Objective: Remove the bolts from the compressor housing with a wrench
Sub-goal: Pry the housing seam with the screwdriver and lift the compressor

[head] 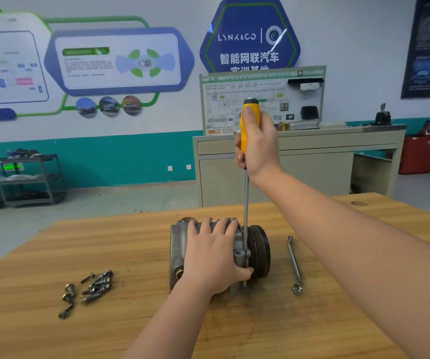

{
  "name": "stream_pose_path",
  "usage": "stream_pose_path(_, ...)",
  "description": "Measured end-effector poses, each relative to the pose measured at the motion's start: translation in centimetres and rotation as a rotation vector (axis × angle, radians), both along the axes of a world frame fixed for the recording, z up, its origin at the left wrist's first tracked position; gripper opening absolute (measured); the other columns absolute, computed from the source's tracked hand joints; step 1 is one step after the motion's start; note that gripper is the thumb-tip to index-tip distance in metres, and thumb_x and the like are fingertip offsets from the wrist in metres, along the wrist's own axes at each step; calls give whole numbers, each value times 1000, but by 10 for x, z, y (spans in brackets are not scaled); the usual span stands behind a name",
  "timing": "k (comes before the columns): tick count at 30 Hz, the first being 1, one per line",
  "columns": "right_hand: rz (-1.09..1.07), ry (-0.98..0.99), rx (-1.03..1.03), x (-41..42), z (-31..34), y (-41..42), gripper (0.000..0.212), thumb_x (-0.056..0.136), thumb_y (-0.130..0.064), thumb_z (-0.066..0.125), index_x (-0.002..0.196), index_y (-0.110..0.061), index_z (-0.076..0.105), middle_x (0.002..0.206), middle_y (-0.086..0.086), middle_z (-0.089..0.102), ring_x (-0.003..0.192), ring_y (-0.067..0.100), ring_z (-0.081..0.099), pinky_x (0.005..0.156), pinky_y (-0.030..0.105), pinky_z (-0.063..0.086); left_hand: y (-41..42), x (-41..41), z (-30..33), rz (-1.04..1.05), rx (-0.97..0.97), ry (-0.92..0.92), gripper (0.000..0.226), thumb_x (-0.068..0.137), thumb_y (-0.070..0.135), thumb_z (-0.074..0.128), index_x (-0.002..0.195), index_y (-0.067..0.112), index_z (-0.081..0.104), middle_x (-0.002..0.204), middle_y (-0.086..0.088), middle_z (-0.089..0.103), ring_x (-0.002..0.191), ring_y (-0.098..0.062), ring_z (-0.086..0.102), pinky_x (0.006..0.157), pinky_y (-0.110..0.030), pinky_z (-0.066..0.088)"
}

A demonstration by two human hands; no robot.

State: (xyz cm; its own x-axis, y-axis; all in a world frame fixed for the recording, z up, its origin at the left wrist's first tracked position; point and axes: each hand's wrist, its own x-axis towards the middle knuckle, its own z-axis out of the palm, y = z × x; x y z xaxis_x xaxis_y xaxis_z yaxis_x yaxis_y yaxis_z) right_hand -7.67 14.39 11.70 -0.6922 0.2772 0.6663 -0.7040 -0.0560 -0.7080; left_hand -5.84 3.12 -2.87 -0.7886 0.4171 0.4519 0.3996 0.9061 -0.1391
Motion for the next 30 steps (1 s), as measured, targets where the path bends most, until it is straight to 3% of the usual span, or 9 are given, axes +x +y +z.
stream_pose_path(4, -11, -24, 29, -9, 0, -11, 23, 100, -35, 44, 90, -15, 47, 62, 5, 46, 39, 9, 40, 36, 17, 31, -4, -2, 11, -33, -78, -104, 112, 63, 89, 44, 151, 27, 16, 156, 7, 25, 140, -29, 24, 112, -56, 15)
stream_pose_path(8, -109, -14, 149, -22, -1, -29, 26, 99, -38, 46, 82, -17, 47, 67, 10, 48, 50, 16, 43, 50, 30, 37, -40, -14, 42, -6, -27, -349, 123, 47, 103, 15, 150, 37, 20, 158, 13, 22, 144, -23, 18, 110, -60, 12)
stream_pose_path(11, -194, -2, 210, -29, -2, -34, 29, 97, -41, 48, 81, -17, 48, 70, 8, 50, 61, 20, 47, 59, 38, 42, -56, -14, 31, 45, 276, -289, 98, 69, 87, 11, 146, 32, 37, 154, 5, 34, 138, -26, 30, 109, -41, 24)
stream_pose_path(13, -267, 26, 249, -31, -5, -38, 30, 97, -41, 49, 80, -17, 48, 67, 1, 50, 59, 14, 48, 57, 25, 43, -50, -13, 21, 6, 472, -199, 61, 94, 62, 24, 132, 27, 57, 138, 0, 54, 123, -23, 42, 91, -26, 23)
stream_pose_path(15, -324, 42, 276, -33, -6, -40, 30, 97, -41, 49, 80, -16, 49, 63, -4, 46, 54, 8, 44, 50, 16, 36, -44, -16, 20, 13, 477, -112, 39, 102, 38, 34, 120, 24, 65, 125, -2, 63, 113, -23, 47, 81, -26, 21)
stream_pose_path(20, -306, 78, 476, -29, -11, -68, 31, 98, -39, 49, 87, -10, 50, 61, -3, 45, 53, 13, 44, 52, 23, 36, -45, -23, 16, 5, 489, -67, 35, 102, 27, 36, 107, 18, 69, 111, -4, 68, 105, -24, 53, 84, -27, 25)
stream_pose_path(24, -229, 155, 763, -23, -32, -106, 28, 96, -40, 51, 91, -13, 46, 59, 0, 49, 52, 16, 49, 47, 30, 32, -43, -18, 18, -19, 533, -68, 37, 101, 22, 38, 65, 21, 48, 92, -11, 66, 95, -32, 53, 75, -29, 23)
stream_pose_path(26, -212, 155, 777, -21, -34, -109, 28, 96, -40, 53, 90, -13, 46, 59, 0, 49, 54, 16, 49, 48, 31, 31, -44, -20, 18, -14, 522, -78, 36, 102, 22, 36, 66, 21, 46, 93, -11, 66, 95, -33, 53, 81, -33, 30)
stream_pose_path(30, -174, 146, 660, -11, -18, -98, 34, 88, -40, 65, 78, -16, 44, 61, -2, 43, 54, 14, 42, 53, 28, 33, -45, -23, 15, -1, 469, -46, 36, 102, 24, 34, 93, 13, 67, 105, -7, 69, 102, -27, 54, 91, -33, 33)
